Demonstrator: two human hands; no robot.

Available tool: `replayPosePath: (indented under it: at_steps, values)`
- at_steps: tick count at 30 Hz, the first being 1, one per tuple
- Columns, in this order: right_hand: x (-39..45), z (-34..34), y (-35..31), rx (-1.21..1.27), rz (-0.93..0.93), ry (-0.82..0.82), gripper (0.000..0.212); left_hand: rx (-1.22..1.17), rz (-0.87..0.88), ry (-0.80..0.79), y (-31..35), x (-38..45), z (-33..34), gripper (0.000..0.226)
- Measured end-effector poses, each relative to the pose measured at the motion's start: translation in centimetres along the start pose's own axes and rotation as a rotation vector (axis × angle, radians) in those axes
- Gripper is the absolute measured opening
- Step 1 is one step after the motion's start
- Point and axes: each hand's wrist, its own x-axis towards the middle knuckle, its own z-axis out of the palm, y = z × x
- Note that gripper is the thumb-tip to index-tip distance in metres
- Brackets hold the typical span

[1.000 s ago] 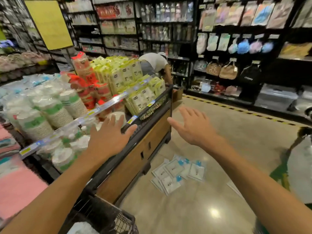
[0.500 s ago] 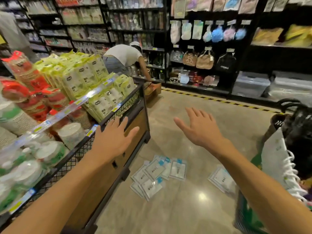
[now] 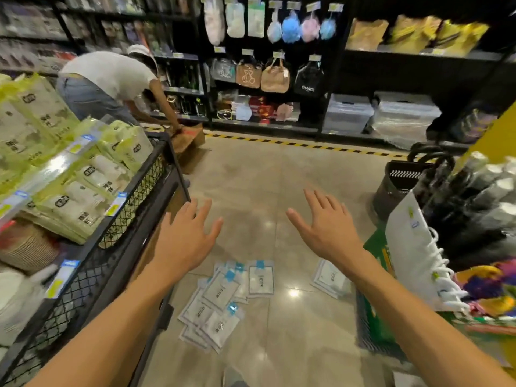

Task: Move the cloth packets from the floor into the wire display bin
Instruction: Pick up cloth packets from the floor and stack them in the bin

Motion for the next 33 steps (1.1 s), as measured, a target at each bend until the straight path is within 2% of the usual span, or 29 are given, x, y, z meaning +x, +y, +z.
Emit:
replayPosePath:
  at_steps: [12, 17, 22, 27, 33]
  values:
    - [8.4, 5.8, 3.4, -0.072, 0.141, -0.044, 0.079, 0.043, 0.026, -0.085, -2.7, 11.4, 6.7, 0.067]
    - [13.9, 9.1, 6.2, -0.101, 0.123, -0.063, 0.082, 0.105, -0.025, -0.077, -2.8, 14.8, 10.1, 0.070]
    - [20.1, 14.1, 9.3, -0.124, 0.068, -0.105, 0.085, 0.175, -0.108, -0.144, -3.1, 17.9, 14.3, 0.074]
    - [24.7, 21.0, 11.7, -0.161, 0.033, -0.176, 0.087, 0.201, -0.203, -0.204, -5.3, 20.4, 21.6, 0.079]
    - [25.5, 34.1, 14.2, -0.100, 0.092, -0.264, 0.086, 0.162, -0.316, -0.377, -9.4, 20.9, 35.4, 0.072]
